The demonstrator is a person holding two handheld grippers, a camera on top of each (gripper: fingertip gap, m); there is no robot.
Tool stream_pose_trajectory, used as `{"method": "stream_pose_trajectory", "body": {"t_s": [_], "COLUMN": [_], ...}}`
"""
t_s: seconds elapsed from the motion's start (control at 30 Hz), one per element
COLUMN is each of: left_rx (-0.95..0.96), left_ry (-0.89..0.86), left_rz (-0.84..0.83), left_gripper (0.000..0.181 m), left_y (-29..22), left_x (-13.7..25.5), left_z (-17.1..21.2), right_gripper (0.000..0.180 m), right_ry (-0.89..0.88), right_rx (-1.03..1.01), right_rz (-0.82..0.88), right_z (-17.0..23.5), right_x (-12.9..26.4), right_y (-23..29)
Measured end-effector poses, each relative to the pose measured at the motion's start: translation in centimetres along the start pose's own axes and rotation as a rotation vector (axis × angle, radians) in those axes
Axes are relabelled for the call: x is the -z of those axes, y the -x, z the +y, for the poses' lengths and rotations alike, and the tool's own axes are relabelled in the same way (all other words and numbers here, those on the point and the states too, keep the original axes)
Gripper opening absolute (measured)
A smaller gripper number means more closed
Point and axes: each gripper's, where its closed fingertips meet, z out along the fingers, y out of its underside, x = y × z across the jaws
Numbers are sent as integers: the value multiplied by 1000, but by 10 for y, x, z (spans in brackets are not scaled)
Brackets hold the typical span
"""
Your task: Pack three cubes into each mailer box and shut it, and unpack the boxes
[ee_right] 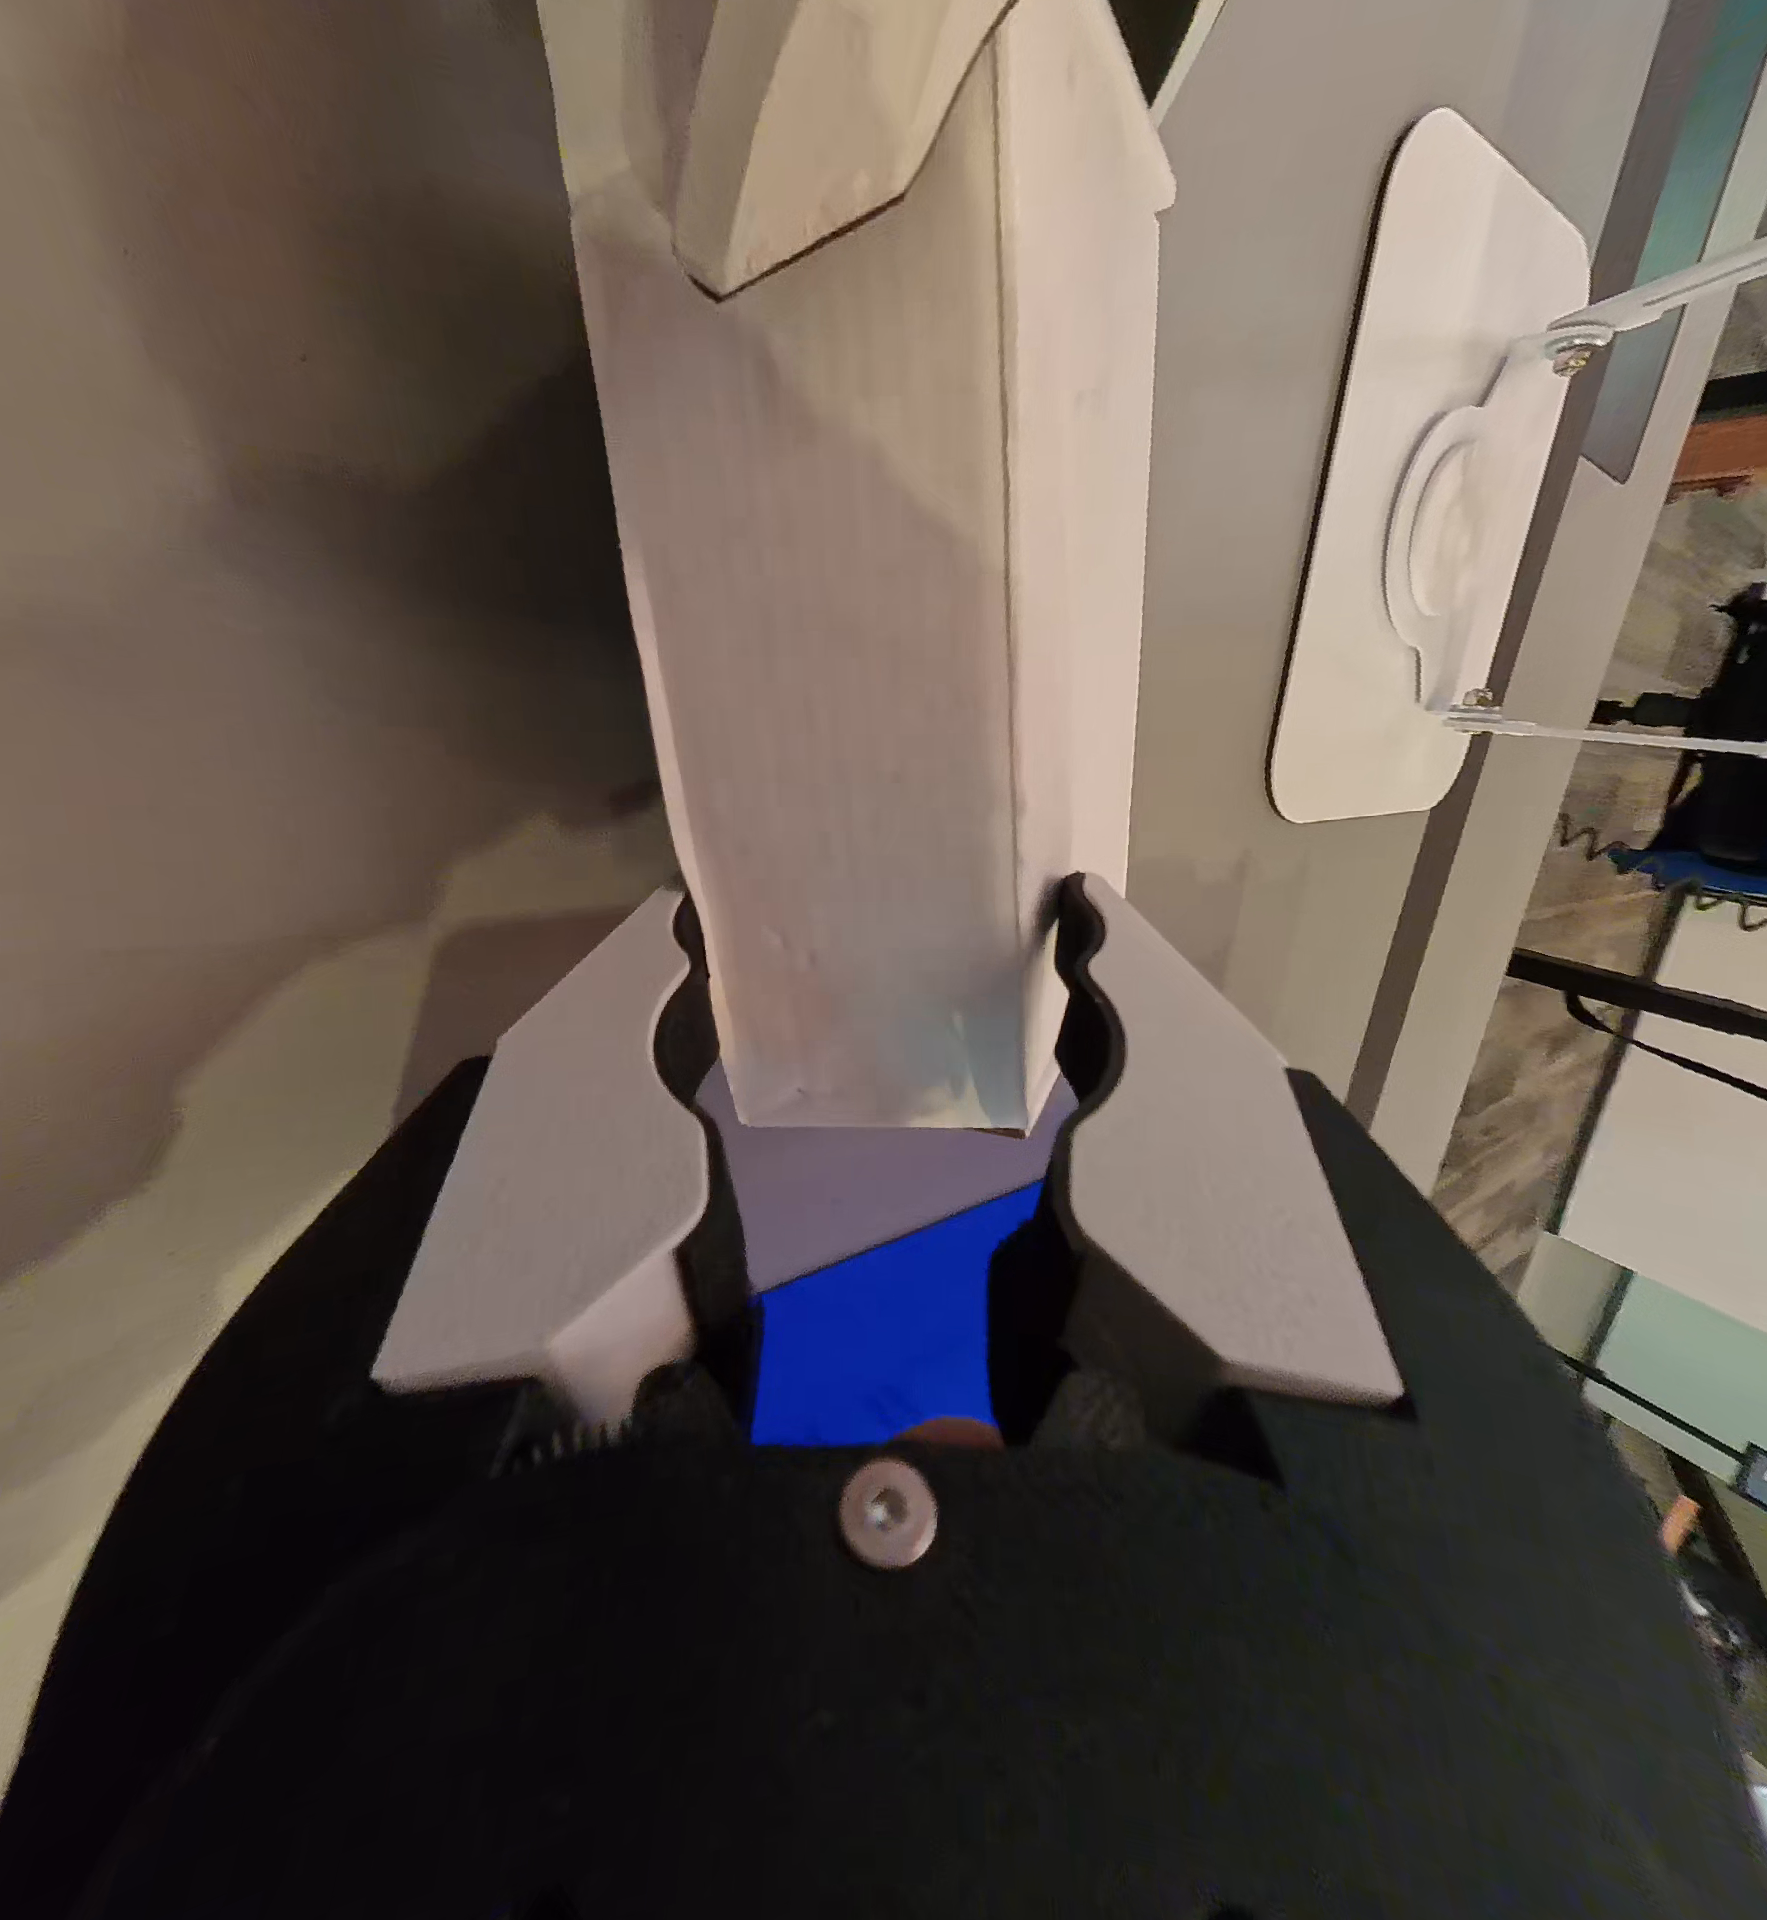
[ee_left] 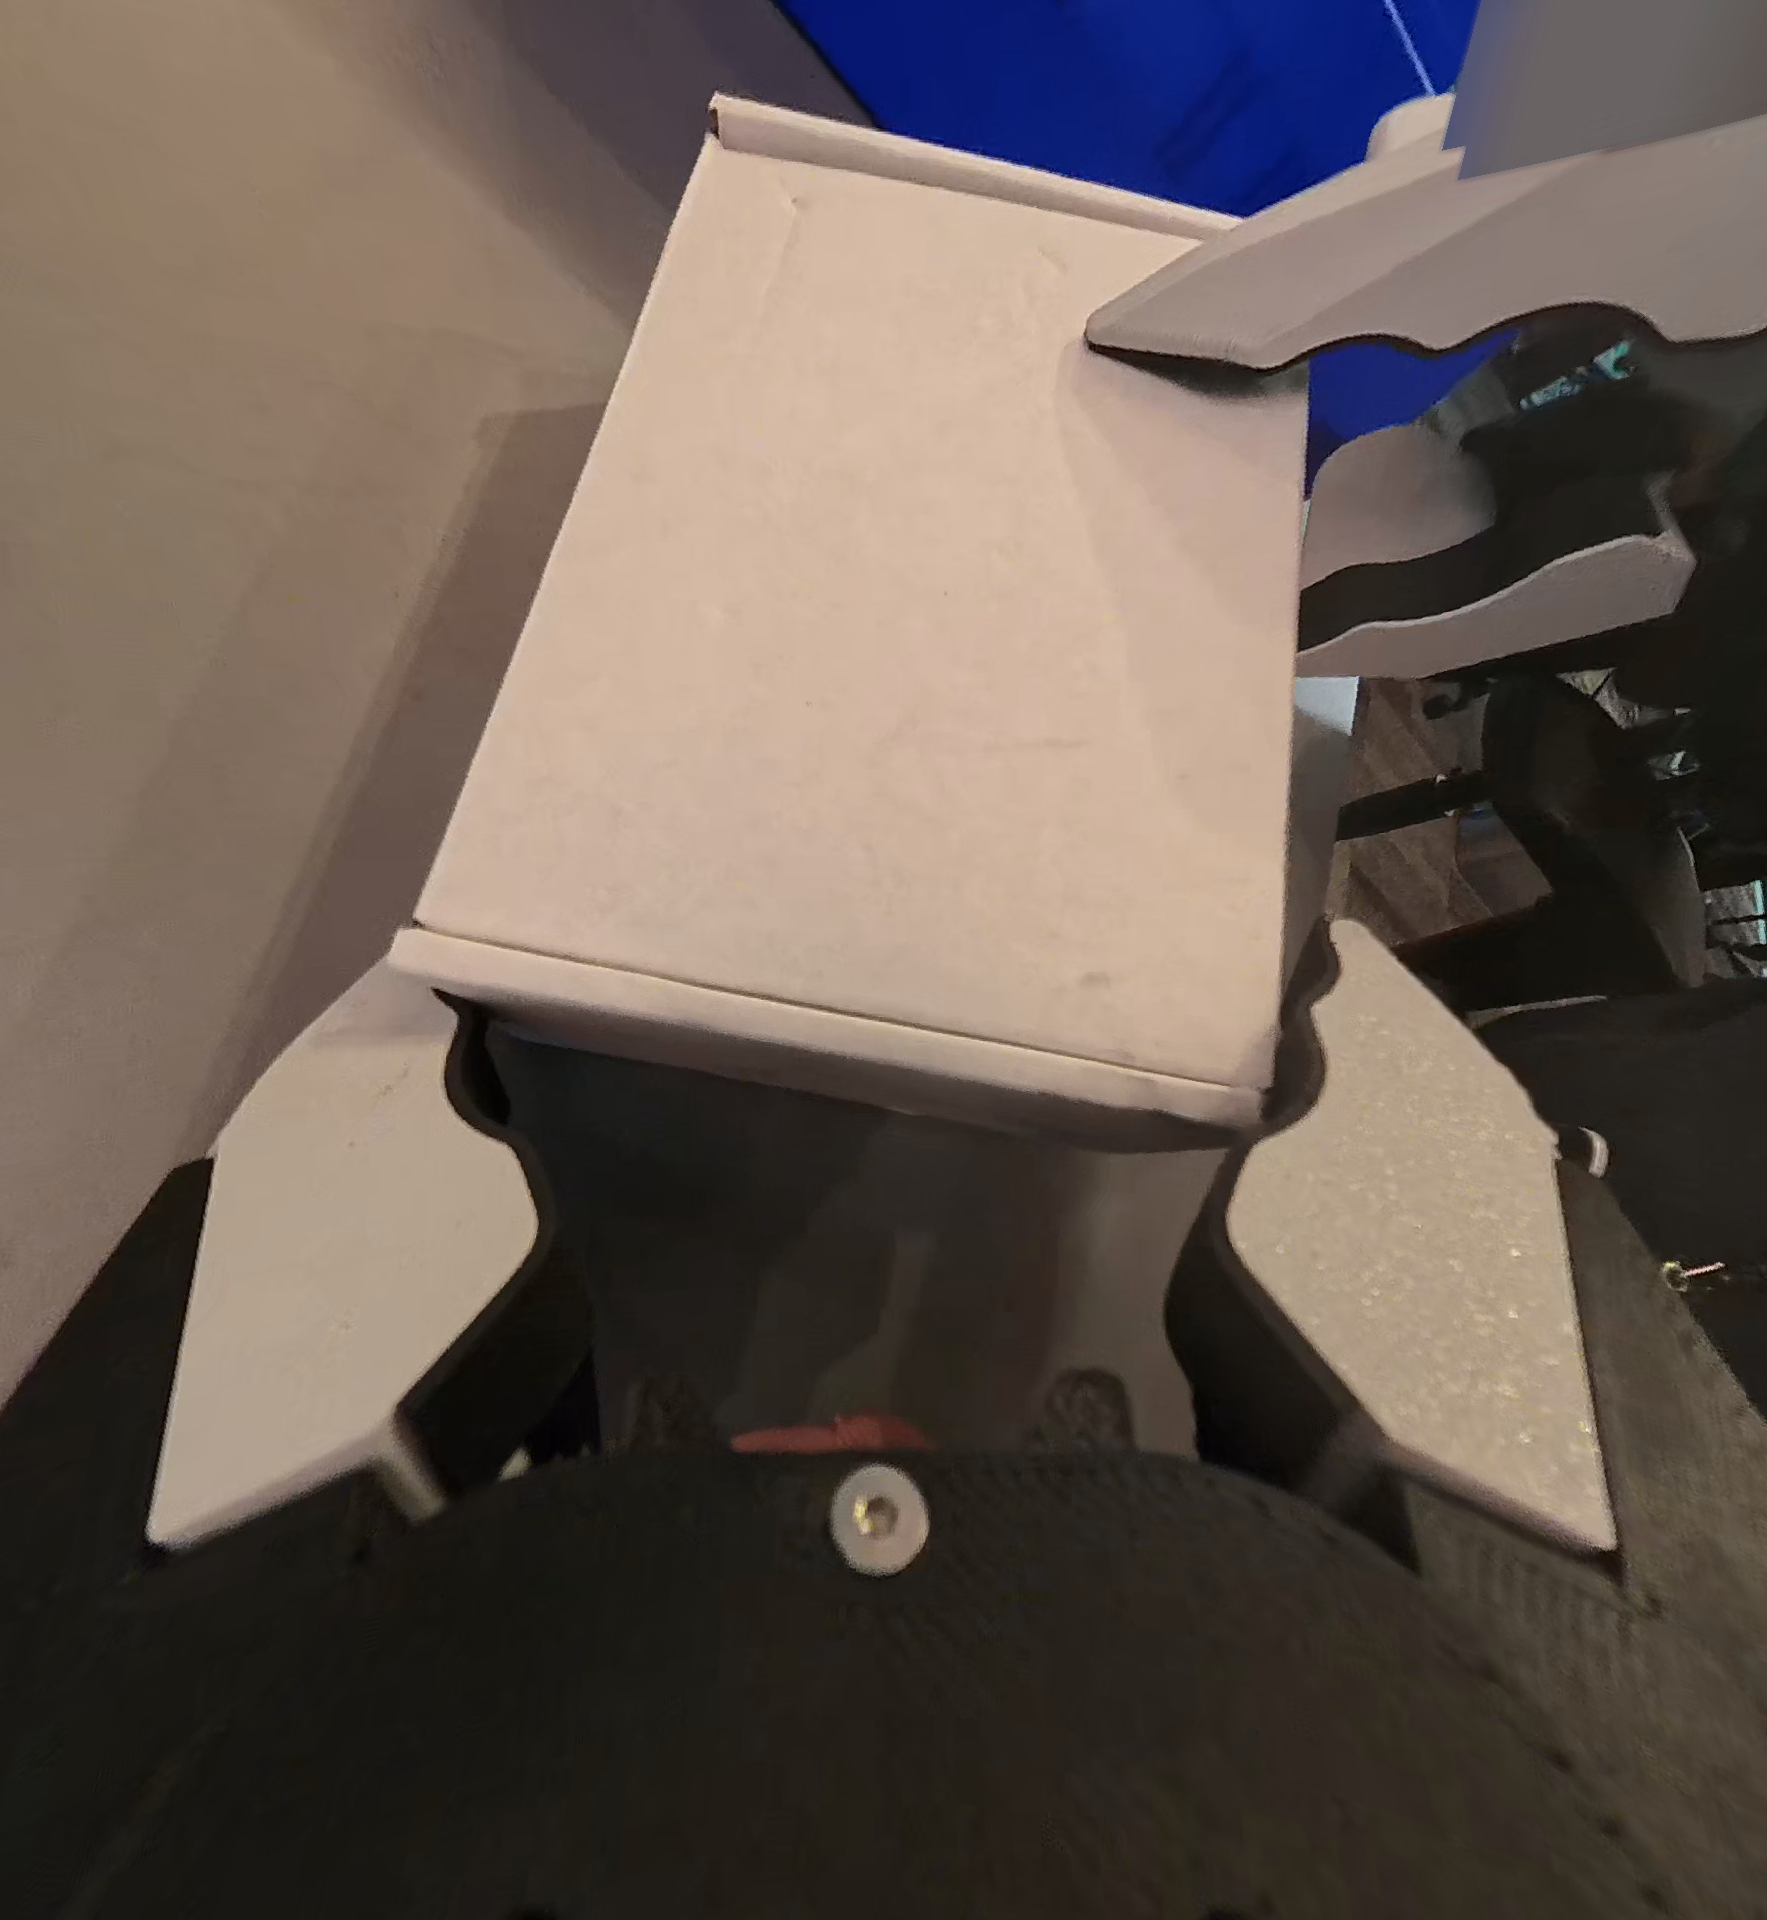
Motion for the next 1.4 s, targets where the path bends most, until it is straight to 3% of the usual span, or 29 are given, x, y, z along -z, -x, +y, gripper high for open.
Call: {"method": "stream_pose_trajectory", "body": {"t_s": [1.4], "left_rx": [-24], "left_ry": [9], "left_rz": [-14], "left_gripper": [139], "left_y": [1], "left_x": [-1], "left_z": [0], "right_gripper": [75], "right_ry": [-5], "right_rx": [-39], "right_rz": [-362], "right_z": [-1], "right_x": [13], "right_y": [3]}}
